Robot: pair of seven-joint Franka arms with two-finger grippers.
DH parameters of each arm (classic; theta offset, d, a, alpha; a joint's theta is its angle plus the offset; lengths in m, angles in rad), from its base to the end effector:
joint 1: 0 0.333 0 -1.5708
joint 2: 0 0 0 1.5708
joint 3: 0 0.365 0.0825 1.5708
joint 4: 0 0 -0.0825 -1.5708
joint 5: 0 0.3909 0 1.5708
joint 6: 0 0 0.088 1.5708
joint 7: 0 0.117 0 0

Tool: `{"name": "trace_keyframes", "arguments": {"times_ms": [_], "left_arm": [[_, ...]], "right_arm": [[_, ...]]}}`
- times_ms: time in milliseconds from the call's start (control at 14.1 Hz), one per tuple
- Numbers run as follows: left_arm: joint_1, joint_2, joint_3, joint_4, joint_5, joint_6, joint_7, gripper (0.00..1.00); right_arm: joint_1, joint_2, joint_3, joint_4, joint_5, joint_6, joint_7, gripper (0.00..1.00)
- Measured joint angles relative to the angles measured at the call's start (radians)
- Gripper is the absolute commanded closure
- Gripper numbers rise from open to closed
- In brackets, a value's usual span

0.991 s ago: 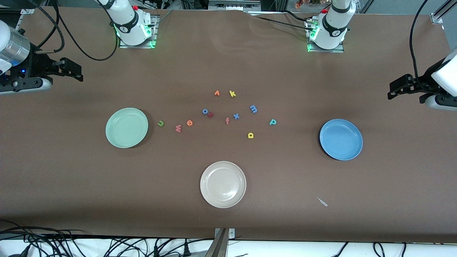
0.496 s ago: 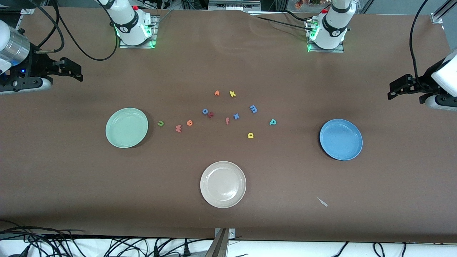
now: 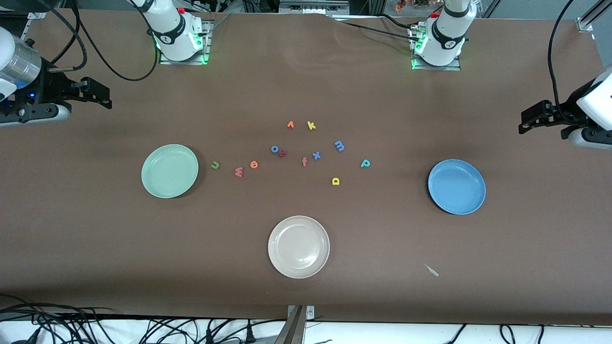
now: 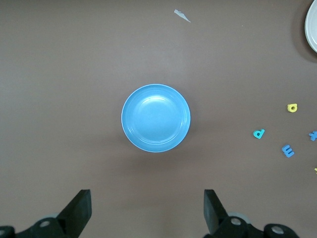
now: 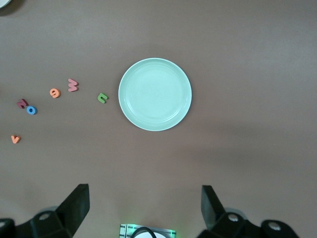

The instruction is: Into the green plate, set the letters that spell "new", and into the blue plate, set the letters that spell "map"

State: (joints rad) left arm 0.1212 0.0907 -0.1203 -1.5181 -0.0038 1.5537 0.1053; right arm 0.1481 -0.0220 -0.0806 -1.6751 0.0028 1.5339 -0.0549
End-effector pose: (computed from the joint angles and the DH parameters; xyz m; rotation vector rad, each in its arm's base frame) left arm 0.5902 0.0037 0.6353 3.1187 -0.1626 -0.0837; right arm 0.5431 0.0365 0.6231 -3.1263 -0.1917 0.1871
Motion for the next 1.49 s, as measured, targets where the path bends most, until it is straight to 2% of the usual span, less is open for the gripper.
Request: {"name": "trace_keyframes", "arguments": {"times_ms": [1204,1487], "left_arm": [[-0.003,0.008,-0.001,-0.001,0.0,0.011,0.0,0.0],[-0.006,0.019,-0.003,-0.002,0.0,0.012,0.0,0.0]], "right_arm": [[0.0,-0.013,0.0,-0.029,0.0,0.025,0.0,0.0],[0.0,-0.013,0.003,-0.06,0.001,0.064,0.0,0.0]]}}
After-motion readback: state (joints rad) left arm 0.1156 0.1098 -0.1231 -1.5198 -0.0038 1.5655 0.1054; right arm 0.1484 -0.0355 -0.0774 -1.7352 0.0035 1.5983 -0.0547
